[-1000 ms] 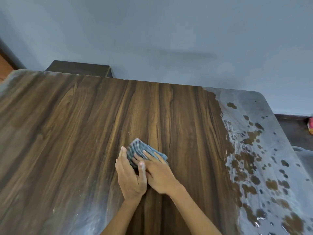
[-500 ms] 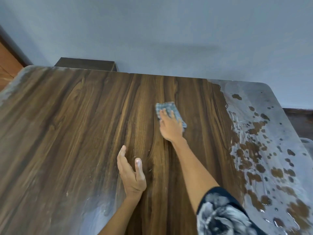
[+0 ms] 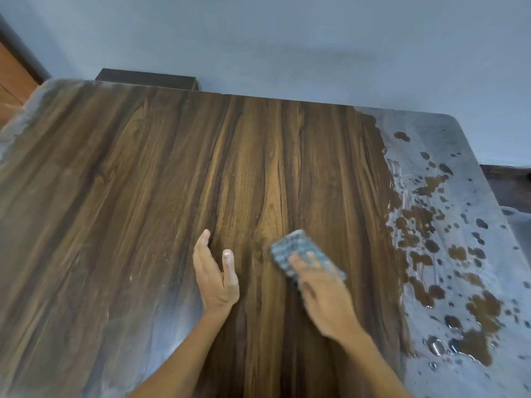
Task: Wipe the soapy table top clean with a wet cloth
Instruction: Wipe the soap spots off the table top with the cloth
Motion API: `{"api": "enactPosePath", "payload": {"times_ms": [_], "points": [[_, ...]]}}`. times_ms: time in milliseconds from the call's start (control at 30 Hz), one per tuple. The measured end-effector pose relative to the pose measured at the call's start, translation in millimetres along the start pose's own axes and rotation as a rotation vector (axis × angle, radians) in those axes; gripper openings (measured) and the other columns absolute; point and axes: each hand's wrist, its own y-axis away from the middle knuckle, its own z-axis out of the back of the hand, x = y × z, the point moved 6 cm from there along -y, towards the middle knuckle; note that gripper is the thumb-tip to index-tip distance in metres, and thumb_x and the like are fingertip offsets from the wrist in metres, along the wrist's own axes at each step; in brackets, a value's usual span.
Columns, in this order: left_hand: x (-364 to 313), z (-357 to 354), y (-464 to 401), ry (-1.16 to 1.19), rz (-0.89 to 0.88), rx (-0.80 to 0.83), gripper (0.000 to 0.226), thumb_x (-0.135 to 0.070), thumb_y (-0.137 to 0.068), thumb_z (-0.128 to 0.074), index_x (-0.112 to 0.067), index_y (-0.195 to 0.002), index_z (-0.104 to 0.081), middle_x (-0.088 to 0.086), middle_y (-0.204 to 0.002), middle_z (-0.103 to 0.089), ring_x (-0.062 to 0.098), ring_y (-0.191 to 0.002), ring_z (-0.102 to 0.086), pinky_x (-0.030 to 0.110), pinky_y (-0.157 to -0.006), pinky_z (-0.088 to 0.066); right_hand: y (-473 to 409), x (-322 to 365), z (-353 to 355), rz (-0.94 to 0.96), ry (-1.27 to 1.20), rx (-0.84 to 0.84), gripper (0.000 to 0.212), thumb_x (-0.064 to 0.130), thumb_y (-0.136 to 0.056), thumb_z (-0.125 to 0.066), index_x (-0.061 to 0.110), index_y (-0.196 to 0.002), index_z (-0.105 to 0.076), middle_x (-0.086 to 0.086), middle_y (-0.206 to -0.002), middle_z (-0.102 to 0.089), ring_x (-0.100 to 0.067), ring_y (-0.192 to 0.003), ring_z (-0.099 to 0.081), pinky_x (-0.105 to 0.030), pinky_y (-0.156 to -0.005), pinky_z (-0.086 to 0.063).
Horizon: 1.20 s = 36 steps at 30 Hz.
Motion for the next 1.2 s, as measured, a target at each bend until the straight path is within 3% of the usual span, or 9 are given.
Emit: {"api": "enactPosePath", "payload": {"times_ms": [67,200,367,600,733,833,900,1033,1200], "points": [[0.2,0.0,0.2,0.001,0.000,0.010,0.079,-0.062,-0.091,-0.022,0.003,-0.133,-0.039,0.016,-0.134,-0.046,0.023,-0.125,-0.042,0.029,-0.104,-0.030,-15.6,-38.0,24.7,-0.216,0.027,-0.121,0.045,0.028,-0.097,-0.027,0.029,-0.141,-0.037,0.008,-0.146,-0.039,-0.018,-0.138,-0.031,-0.042,-0.112,-0.023],[-0.3,0.6,1.3,0.017,-0.002,0.036,0.079,-0.064,-0.090,-0.022,0.001,-0.131,-0.043,0.012,-0.131,-0.050,0.016,-0.122,-0.044,0.028,-0.101,-0.033,-85.6,-48.9,47.0,-0.385,0.094,-0.132,0.045,0.023,-0.103,-0.027,0.024,-0.147,-0.027,0.008,-0.155,-0.020,-0.016,-0.144,-0.008,-0.045,-0.113,-0.010],[6.0,7.2,-2.6,0.132,0.043,-0.003,0.079,-0.066,-0.087,-0.028,-0.002,-0.128,-0.046,0.006,-0.127,-0.051,0.017,-0.116,-0.050,0.027,-0.097,-0.039,-124.2,30.2,-4.3,-0.150,0.070,-0.011,0.047,0.020,-0.100,-0.033,0.024,-0.147,-0.027,0.006,-0.155,-0.022,-0.018,-0.144,-0.009,-0.044,-0.114,-0.005],[16.6,20.2,11.8,0.062,-0.003,0.089,0.065,-0.052,-0.089,-0.035,-0.002,-0.129,-0.047,0.007,-0.130,-0.050,0.019,-0.121,-0.046,0.032,-0.102,-0.036,14.4,107.0,-60.3,0.204,0.058,0.052,0.052,0.024,-0.090,-0.038,0.030,-0.141,-0.039,0.013,-0.146,-0.038,-0.010,-0.141,-0.022,-0.035,-0.115,-0.012],[9.6,14.3,29.4,-0.188,-0.100,0.238,0.066,-0.052,-0.090,-0.029,-0.006,-0.135,-0.043,0.007,-0.140,-0.045,0.017,-0.135,-0.031,0.043,-0.112,-0.025,93.6,37.8,-25.5,-0.193,0.059,-0.217,0.053,0.022,-0.089,-0.044,0.027,-0.141,-0.039,0.007,-0.144,-0.039,-0.017,-0.135,-0.034,-0.048,-0.108,-0.032],[7.9,12.1,41.4,-0.369,-0.137,0.310,0.070,-0.055,-0.089,-0.022,-0.008,-0.140,-0.036,0.005,-0.147,-0.036,0.014,-0.139,-0.021,0.036,-0.115,-0.014,64.3,-25.2,22.0,-0.574,0.087,-0.289,0.051,0.021,-0.097,-0.039,0.021,-0.147,-0.026,-0.001,-0.153,-0.027,-0.022,-0.142,-0.020,-0.046,-0.113,-0.019],[8.9,13.6,53.1,-0.429,-0.128,0.344,0.073,-0.057,-0.088,-0.019,-0.009,-0.143,-0.031,0.004,-0.150,-0.030,0.014,-0.141,-0.018,0.033,-0.115,-0.012,19.3,-34.6,38.7,-0.630,0.074,-0.294,0.051,0.021,-0.099,-0.035,0.020,-0.149,-0.023,-0.002,-0.155,-0.022,-0.022,-0.143,-0.014,-0.047,-0.114,-0.015],[7.2,27.5,84.0,-0.331,-0.035,0.344,0.079,-0.061,-0.085,-0.017,-0.010,-0.144,-0.028,0.003,-0.151,-0.029,0.008,-0.139,-0.017,0.032,-0.116,-0.013,-5.5,34.7,-5.9,-0.205,0.066,-0.139,0.052,0.016,-0.096,-0.038,0.019,-0.146,-0.029,-0.005,-0.149,-0.035,-0.023,-0.142,-0.020,-0.047,-0.113,-0.012],[8.9,55.6,126.8,-0.252,0.041,0.295,0.082,-0.064,-0.082,-0.018,-0.011,-0.144,-0.029,0.004,-0.150,-0.031,0.013,-0.140,-0.022,0.036,-0.116,-0.016,113.2,99.4,-64.1,0.204,0.015,-0.017,0.050,0.022,-0.092,-0.037,0.030,-0.141,-0.038,0.012,-0.147,-0.038,-0.010,-0.140,-0.022,-0.035,-0.111,-0.010]]}}
